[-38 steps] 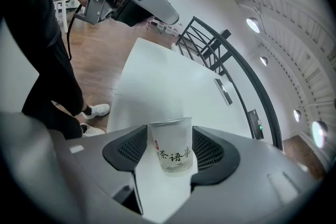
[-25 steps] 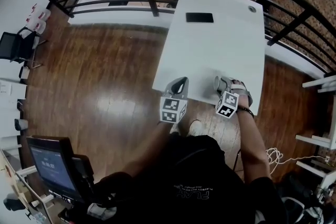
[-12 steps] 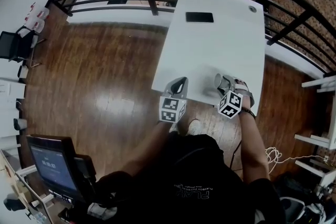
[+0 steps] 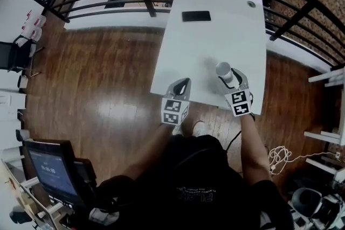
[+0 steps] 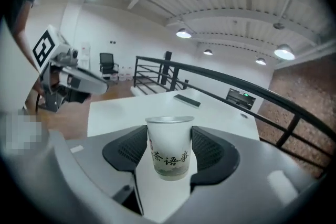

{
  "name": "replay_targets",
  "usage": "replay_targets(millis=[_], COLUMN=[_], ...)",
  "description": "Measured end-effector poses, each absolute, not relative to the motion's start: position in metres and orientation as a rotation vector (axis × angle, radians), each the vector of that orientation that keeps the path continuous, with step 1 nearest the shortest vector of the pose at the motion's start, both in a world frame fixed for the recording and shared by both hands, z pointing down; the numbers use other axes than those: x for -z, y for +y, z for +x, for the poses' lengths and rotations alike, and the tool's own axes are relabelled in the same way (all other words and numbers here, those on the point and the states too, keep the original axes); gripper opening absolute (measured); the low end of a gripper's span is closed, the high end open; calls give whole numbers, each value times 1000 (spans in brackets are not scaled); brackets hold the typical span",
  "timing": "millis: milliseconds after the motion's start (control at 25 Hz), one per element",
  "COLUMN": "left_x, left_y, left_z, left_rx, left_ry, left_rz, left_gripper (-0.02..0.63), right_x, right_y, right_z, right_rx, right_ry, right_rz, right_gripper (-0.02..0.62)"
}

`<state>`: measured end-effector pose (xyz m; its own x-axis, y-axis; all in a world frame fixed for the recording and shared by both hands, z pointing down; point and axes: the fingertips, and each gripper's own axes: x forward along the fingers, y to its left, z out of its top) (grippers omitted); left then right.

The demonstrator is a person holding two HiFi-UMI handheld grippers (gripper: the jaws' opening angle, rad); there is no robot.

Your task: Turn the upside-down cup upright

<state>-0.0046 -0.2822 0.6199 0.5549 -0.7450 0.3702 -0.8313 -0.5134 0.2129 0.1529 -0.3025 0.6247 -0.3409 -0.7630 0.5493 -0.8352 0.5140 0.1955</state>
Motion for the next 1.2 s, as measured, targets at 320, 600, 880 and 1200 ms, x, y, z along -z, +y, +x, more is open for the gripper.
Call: replay_targets(millis=[320, 600, 880, 1200], left_x=[-613, -615, -616, -615], left_y=[-278, -278, -286, -285], left_z=[1, 4, 2, 15], left_rx=[-368, -374, -335, -328], left_ry=[-1263, -1275, -1295, -1270], left_rz=[2459, 2452, 2446, 2448], left_gripper=[-4, -3, -3, -3], right_x=[-637, -669, -672, -673], right_y=[-318, -327, -320, -298], right_z=[169, 174, 171, 171], right_rx=[-481, -561, -575, -559], right_ry=[-2294, -2210, -2178, -2121], right_rz=[1626, 1643, 1630, 1614], right_gripper=[278, 279, 282, 284])
